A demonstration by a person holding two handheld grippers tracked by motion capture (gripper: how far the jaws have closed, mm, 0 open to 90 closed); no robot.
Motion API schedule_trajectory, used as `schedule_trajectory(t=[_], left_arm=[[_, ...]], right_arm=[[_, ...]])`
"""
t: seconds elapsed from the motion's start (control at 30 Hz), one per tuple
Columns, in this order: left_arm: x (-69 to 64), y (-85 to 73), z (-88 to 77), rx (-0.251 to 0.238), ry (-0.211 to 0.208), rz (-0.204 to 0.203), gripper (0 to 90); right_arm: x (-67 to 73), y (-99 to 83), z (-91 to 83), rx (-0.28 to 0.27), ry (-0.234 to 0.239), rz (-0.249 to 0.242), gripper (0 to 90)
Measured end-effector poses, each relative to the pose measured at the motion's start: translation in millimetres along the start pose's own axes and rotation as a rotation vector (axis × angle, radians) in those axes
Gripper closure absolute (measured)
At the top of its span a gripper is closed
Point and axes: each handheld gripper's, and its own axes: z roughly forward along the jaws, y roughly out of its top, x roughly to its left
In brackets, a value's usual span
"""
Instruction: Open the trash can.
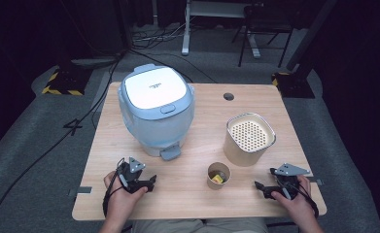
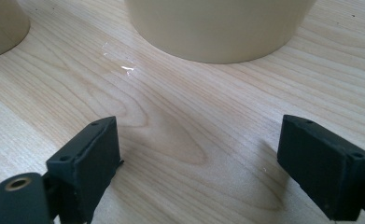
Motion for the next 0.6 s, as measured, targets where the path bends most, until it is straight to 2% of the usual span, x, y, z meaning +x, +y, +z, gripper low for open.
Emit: schedule_trajectory(t=[0.03, 0.07, 0.1, 0.13, 0.17, 0.2, 0.23, 0.33, 0.37, 0.4, 0.6], left_arm=[[0.0, 0.0, 0.0, 0.000, 0.000, 0.000, 26.9], [-1.1, 0.5, -2.3, 0.007, -0.008, 0.022, 26.9], [-2.6, 0.7, -8.6, 0.009, -0.039, 0.059, 30.8], [-2.6, 0.7, -8.6, 0.009, -0.039, 0.059, 33.0], [-2.3, 0.6, -16.5, 0.014, -0.073, 0.075, 33.3], [-1.2, 0.9, -20.8, 0.019, -0.078, 0.081, 33.2], [-1.2, 0.9, -20.8, 0.019, -0.078, 0.081, 33.6], [3.1, 3.6, -35.0, 0.017, -0.098, 0.085, 34.9], [4.5, 5.9, -44.1, 0.002, -0.113, 0.074, 35.2], [5.0, 7.2, -48.5, -0.007, -0.116, 0.081, 35.4], [4.8, 14.4, -67.2, -0.043, -0.142, 0.099, 37.3]], right_arm=[[0.0, 0.0, 0.0, 0.000, 0.000, 0.000, 13.2], [-0.1, 0.0, 0.0, 0.000, 0.001, -0.001, 13.2], [-0.3, 0.1, 0.0, 0.000, 0.003, -0.001, 13.3], [-0.3, 0.1, 0.0, 0.000, 0.003, -0.001, 13.3], [-0.3, 0.0, 0.0, 0.000, 0.004, -0.002, 13.3], [-0.3, 0.0, 0.0, 0.000, 0.004, -0.002, 13.3], [-0.3, 0.0, 0.0, 0.000, 0.004, -0.002, 13.3], [-0.3, 0.0, 0.0, 0.000, 0.003, -0.002, 13.3], [-0.3, 0.0, 0.1, 0.000, 0.004, -0.002, 13.2], [-0.4, 0.0, 0.1, -0.001, 0.004, -0.002, 13.3], [-0.8, 0.1, 0.3, -0.001, 0.010, -0.004, 13.2]])
